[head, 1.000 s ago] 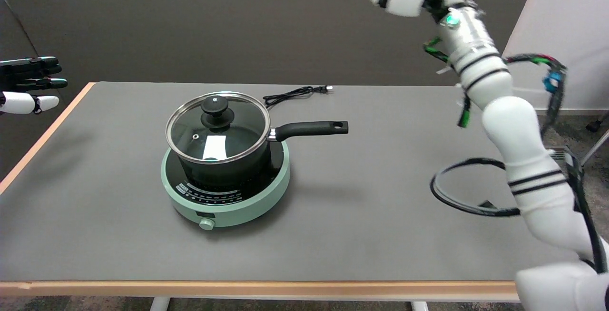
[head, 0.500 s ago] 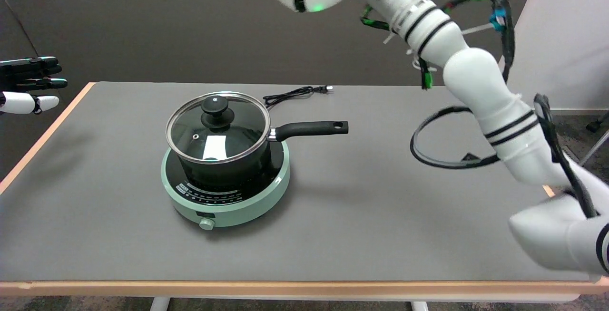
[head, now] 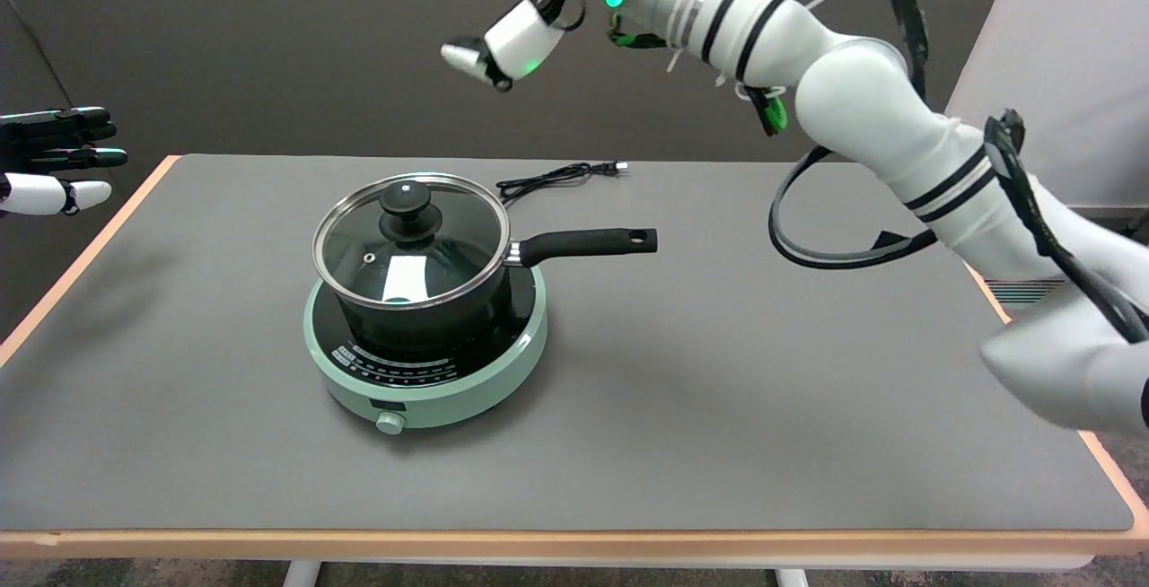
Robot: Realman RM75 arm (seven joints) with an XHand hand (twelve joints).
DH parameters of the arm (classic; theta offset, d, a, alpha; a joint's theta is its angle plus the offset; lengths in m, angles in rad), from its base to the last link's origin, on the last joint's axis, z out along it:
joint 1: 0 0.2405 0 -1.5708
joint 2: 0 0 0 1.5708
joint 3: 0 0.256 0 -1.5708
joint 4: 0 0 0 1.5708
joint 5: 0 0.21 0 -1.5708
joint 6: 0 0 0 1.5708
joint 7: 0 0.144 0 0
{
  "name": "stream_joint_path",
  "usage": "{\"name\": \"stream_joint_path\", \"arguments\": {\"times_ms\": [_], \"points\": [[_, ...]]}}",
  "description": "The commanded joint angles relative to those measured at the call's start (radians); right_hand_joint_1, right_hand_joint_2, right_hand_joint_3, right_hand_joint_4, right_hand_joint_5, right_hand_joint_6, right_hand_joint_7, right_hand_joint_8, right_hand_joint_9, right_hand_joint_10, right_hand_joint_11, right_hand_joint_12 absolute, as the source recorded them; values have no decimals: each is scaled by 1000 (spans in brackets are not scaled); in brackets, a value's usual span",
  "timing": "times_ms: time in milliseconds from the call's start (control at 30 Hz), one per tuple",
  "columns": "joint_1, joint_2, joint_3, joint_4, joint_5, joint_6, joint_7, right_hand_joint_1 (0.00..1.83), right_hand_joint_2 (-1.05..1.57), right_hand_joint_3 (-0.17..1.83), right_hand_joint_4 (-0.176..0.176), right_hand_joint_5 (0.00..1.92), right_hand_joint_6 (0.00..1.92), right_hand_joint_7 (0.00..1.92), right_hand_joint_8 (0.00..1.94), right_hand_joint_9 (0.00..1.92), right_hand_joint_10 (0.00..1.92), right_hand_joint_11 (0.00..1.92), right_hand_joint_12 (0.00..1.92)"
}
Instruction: Pick up the pot lid.
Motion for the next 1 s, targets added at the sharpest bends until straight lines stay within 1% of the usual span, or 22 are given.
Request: {"name": "stream_joint_path", "arguments": {"times_ms": [33, 200, 467, 667, 833, 1000], "points": [[220, -15, -381, -16, 8, -59, -218, 906, 476, 995, 123, 430, 180, 528, 169, 562, 355, 439, 949], [213, -58, -383, -11, 8, -70, -271, 908, 474, 998, 123, 428, 179, 526, 169, 557, 351, 435, 930], [199, -115, -384, -54, 16, -107, -272, 907, 472, 1002, 126, 424, 178, 517, 168, 548, 342, 429, 906], [172, -143, -384, -96, 16, -101, -272, 903, 477, 997, 126, 434, 182, 527, 169, 556, 348, 427, 898], [154, -170, -384, -154, 16, -107, -272, 910, 499, 988, 146, 485, 210, 583, 179, 584, 364, 428, 893], [142, -168, -384, -152, 11, -107, -272, 900, 499, 988, 143, 478, 205, 588, 181, 593, 374, 430, 897]]}}
